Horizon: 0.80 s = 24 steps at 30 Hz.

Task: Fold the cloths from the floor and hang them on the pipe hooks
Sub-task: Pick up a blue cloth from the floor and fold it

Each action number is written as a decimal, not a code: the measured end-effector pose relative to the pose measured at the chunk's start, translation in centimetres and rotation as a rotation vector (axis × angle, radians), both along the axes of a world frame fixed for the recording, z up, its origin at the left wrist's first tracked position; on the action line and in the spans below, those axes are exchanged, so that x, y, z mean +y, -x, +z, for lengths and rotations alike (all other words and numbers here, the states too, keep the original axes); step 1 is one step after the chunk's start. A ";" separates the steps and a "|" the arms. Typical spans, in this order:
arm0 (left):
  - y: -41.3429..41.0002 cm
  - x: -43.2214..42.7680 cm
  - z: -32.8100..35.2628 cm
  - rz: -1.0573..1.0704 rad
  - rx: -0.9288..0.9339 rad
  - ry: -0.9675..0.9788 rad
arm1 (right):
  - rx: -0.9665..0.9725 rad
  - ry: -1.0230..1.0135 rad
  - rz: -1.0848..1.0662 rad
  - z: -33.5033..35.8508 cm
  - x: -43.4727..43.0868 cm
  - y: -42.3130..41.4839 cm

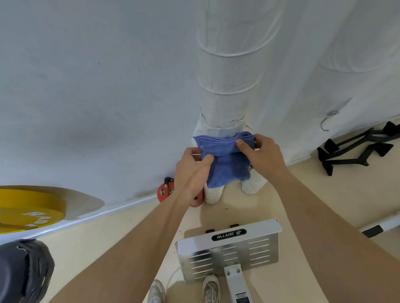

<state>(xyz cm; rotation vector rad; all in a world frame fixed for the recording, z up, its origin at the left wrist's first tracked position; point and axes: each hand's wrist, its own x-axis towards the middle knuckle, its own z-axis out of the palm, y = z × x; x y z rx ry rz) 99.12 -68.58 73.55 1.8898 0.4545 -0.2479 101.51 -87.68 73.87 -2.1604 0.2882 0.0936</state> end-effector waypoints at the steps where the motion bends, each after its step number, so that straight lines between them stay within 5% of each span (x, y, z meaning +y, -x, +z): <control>1: 0.0 -0.2 0.3 -0.008 -0.009 -0.011 | 0.005 0.017 0.000 -0.1 0.0 -0.1; 7: -1.8 -1.2 -0.4 -0.070 -0.104 -0.282 | 0.069 0.061 -0.008 -0.6 -0.4 -1.0; 15: -2.7 -1.0 -1.9 -0.078 0.040 -0.298 | 0.276 -0.050 -0.110 -2.4 -0.3 -1.8; 20: -2.4 -1.1 -0.3 -0.072 -0.234 -0.432 | -0.027 0.162 -0.144 -0.7 0.6 -1.1; 24: -1.3 -1.7 0.8 -0.213 -0.384 -0.457 | -0.203 0.279 0.046 -0.4 1.2 0.5</control>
